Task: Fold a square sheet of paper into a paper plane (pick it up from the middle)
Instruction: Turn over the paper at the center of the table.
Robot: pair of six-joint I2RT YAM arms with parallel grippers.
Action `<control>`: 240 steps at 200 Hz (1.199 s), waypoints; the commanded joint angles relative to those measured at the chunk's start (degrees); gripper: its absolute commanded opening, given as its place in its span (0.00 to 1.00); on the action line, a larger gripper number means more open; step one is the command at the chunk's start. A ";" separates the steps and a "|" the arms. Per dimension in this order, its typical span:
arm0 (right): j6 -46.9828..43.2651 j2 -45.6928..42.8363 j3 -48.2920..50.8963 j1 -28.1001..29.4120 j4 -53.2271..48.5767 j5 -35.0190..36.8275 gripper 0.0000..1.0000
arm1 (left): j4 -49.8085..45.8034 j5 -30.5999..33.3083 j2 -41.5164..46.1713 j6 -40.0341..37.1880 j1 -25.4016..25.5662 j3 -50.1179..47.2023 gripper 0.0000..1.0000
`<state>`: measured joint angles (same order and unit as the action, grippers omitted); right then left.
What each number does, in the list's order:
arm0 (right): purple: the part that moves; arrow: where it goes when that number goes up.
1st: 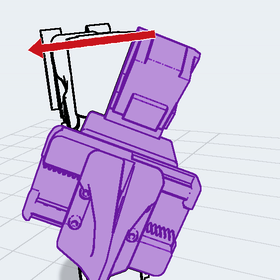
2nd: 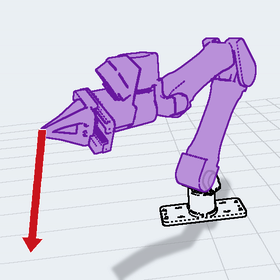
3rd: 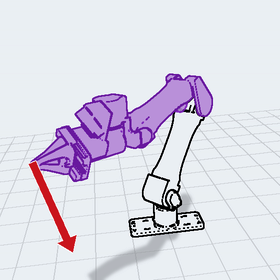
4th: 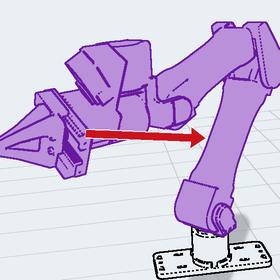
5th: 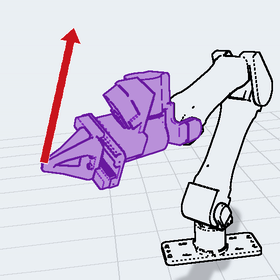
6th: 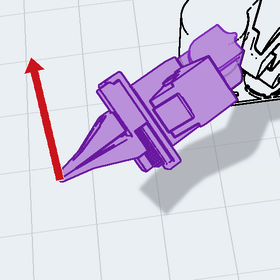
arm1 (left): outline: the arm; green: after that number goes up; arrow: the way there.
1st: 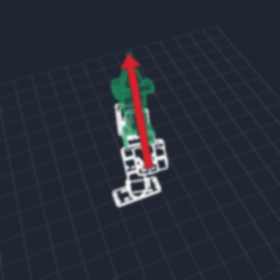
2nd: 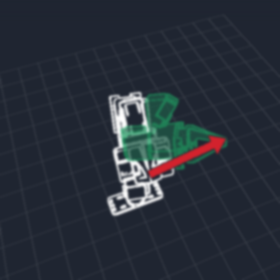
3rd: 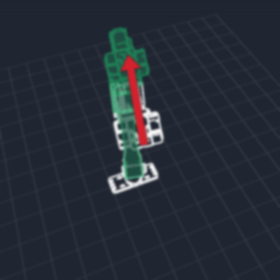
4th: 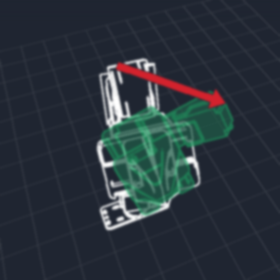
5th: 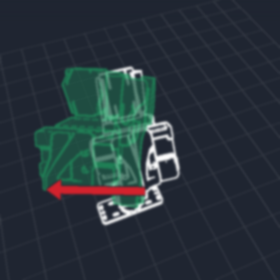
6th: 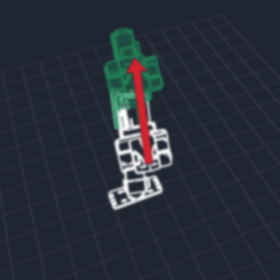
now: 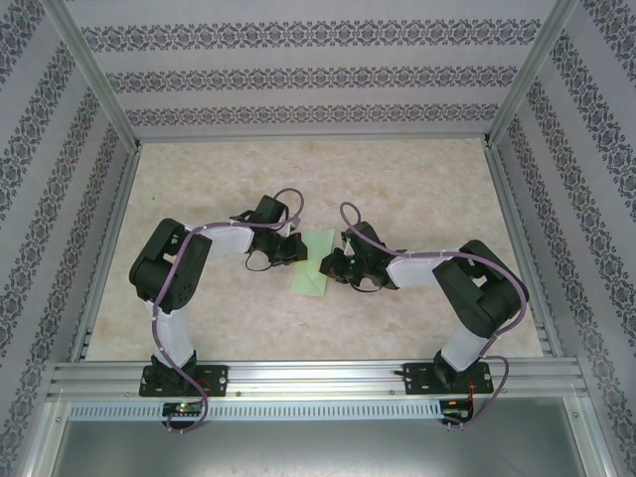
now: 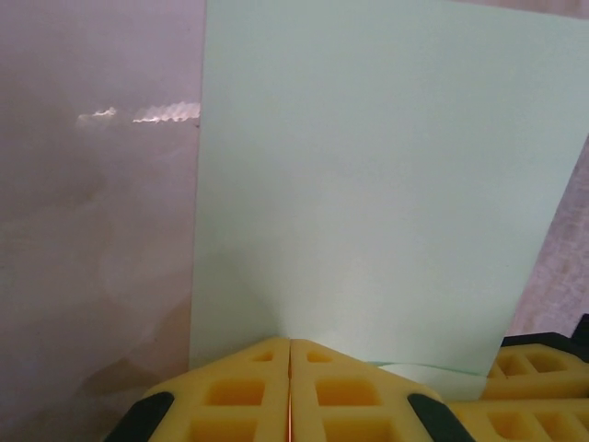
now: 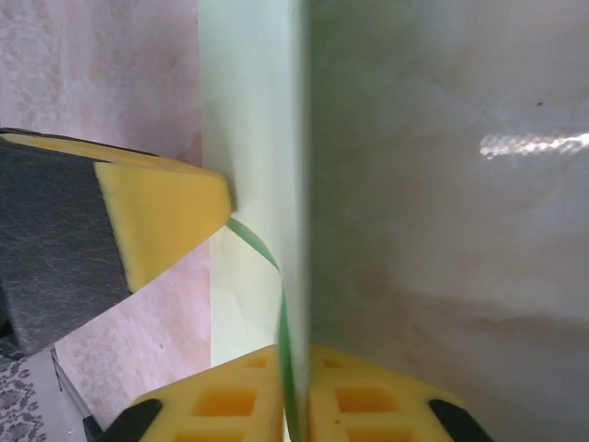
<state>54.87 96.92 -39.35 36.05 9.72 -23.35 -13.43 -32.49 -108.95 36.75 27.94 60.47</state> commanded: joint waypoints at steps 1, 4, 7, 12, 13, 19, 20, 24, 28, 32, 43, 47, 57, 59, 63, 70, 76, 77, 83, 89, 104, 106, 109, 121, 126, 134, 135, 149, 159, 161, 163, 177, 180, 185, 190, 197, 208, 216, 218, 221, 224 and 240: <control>-1.05 -1.83 0.42 -0.81 1.20 -1.05 0.05 | -0.31 0.76 3.55 1.20 0.75 1.18 0.10; -1.22 -2.09 0.42 -0.82 1.18 -1.14 0.04 | -0.23 0.76 3.80 1.32 0.75 1.17 0.10; -1.32 -2.35 0.42 -0.90 1.07 -1.24 0.04 | -0.12 0.88 4.13 1.45 0.71 1.16 0.10; -1.64 -2.90 0.27 -1.01 0.47 -1.25 0.04 | -0.04 1.28 4.87 1.72 0.78 1.11 0.11; -1.67 -3.02 0.21 -1.00 0.26 -1.26 0.04 | -0.03 1.37 5.01 1.82 0.74 1.08 0.11; -2.22 -3.90 -0.20 -1.13 -1.33 -0.98 0.03 | 0.15 2.03 6.10 2.14 0.68 0.83 0.11; -2.31 -4.05 -0.29 -1.14 -1.70 -0.94 0.03 | 0.15 2.15 6.28 2.21 0.70 0.81 0.11; -2.81 -4.73 -0.64 -1.24 -3.19 -0.61 0.03 | 0.18 2.65 7.08 2.38 0.70 0.67 0.11; -3.51 -5.50 -1.00 -1.27 -4.65 -0.16 0.03 | 0.06 3.30 7.95 2.50 0.71 0.60 0.12; -4.29 -6.42 -1.52 -1.33 -7.00 0.52 0.03 | -0.05 4.11 8.87 2.68 0.66 0.43 0.12; -7.75 -9.05 -3.79 -1.34 -15.24 3.63 0.03 | -0.43 6.86 12.01 2.93 0.66 -0.08 0.13; -9.07 -10.17 -5.05 -1.34 -18.89 5.11 0.02 | -0.70 7.94 13.16 2.90 0.70 -0.29 0.14; -12.59 -13.08 -8.40 -1.31 -27.93 9.52 0.02 | -2.42 11.06 15.86 2.62 0.59 -0.35 0.15; -13.25 -13.67 -9.08 -1.26 -29.83 10.45 0.02 | -2.71 11.58 16.28 2.58 0.61 -0.37 0.15; -14.57 -14.77 -10.47 -1.24 -33.13 12.04 0.00 | -3.34 12.84 17.29 2.30 0.57 -0.43 0.15; -16.81 -16.38 -13.17 -1.25 -39.59 15.41 0.00 | -4.21 14.97 19.15 1.96 0.58 -0.58 0.15; -18.27 -17.41 -15.75 -1.10 -45.17 19.50 0.01 | -5.05 17.27 20.62 1.83 0.50 -0.78 0.15; -18.55 -17.53 -15.97 -1.04 -46.12 20.11 0.01 | -5.26 17.72 20.92 1.88 0.52 -0.83 0.15; -20.09 -18.12 -18.77 -0.73 -51.28 23.70 0.01 | -6.07 20.18 22.30 2.06 0.51 -1.15 0.15; -21.62 -18.34 -21.33 -0.36 -55.93 26.95 0.01 | -6.25 22.05 23.90 2.09 0.44 -1.67 0.16; -22.98 -17.37 -27.62 1.18 -67.45 36.41 0.01 | -7.26 26.68 27.02 2.49 0.16 -2.69 0.16; -23.19 -17.18 -28.45 1.49 -68.86 37.56 0.01 | -7.41 27.28 27.38 2.57 0.07 -2.87 0.16; -23.49 -16.60 -29.59 1.93 -70.68 39.17 0.00 | -7.59 27.99 27.91 2.60 -0.03 -3.09 0.15; -22.95 -13.78 -34.66 4.40 -79.31 47.08 0.00 | -8.53 30.70 29.71 2.87 -0.34 -3.67 0.15; -22.45 -12.38 -36.68 5.47 -82.45 49.67 0.00 | -9.30 31.99 30.33 3.15 -0.49 -3.74 0.15; -22.10 -9.87 -39.32 6.99 -86.50 53.33 0.00 | -10.22 33.87 31.47 3.47 -0.56 -4.01 0.15; -22.01 -9.58 -39.71 7.22 -86.96 53.72 0.00 | -10.30 34.10 31.58 3.49 -0.54 -4.07 0.15; -20.60 -5.10 -43.18 10.13 -91.63 58.23 0.00 | -10.65 37.54 34.27 4.28 -0.73 -5.57 0.14; -20.42 -1.56 -44.55 12.02 -92.82 58.92 0.00 | -10.37 40.18 36.67 5.29 -0.92 -7.22 0.14; -20.16 -0.81 -44.82 12.44 -93.05 59.12 0.00 | -10.21 40.68 37.18 5.44 -0.95 -7.56 0.14; -19.98 -0.01 -45.12 12.81 -93.35 59.28 0.00 | -10.06 41.11 37.70 5.68 -0.96 -7.95 0.14; -19.74 5.19 -47.22 14.69 -94.10 58.30 0.00 | -9.87 44.54 41.66 7.56 -1.36 -10.31 0.14; -19.54 6.33 -47.93 15.12 -94.24 57.74 0.00 | -9.67 45.08 42.49 7.75 -1.45 -10.92 0.14; -19.45 8.16 -49.03 15.73 -94.13 56.74 0.00 | -9.08 45.72 43.87 7.88 -1.54 -11.86 0.14; -19.60 9.95 -49.93 16.47 -93.46 55.75 0.01 | -8.68 46.22 45.21 8.08 -1.65 -12.66 0.14; -19.91 12.26 -51.03 17.40 -92.30 53.82 0.02 | -9.01 47.04 46.67 8.66 -1.78 -13.39 0.14; -19.74 16.09 -53.54 18.76 -91.21 51.63 0.03 | -9.40 47.92 48.63 8.86 -1.97 -14.24 0.14; -18.79 18.41 -55.53 20.12 -90.80 51.88 0.04 | -9.87 48.44 49.79 8.69 -2.09 -14.48 0.14; -18.80 18.88 -55.91 20.35 -90.48 51.62 0.05 | -10.08 48.59 50.04 8.69 -2.03 -14.49 0.14; -19.01 19.55 -56.46 20.63 -89.88 50.73 0.08 | -10.29 48.77 50.39 8.59 -2.03 -14.50 0.14; -19.28 20.18 -57.03 20.71 -89.13 49.54 0.11 | -10.57 48.91 50.67 8.45 -2.02 -14.49 0.14; -19.51 22.99 -59.74 20.90 -85.37 43.35 0.19 | -11.71 49.39 51.96 7.48 -2.13 -14.20 0.14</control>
<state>34.72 117.21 -94.35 55.88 -79.29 27.05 -22.81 13.28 -59.11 44.07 26.46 46.37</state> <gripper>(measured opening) 0.148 0.141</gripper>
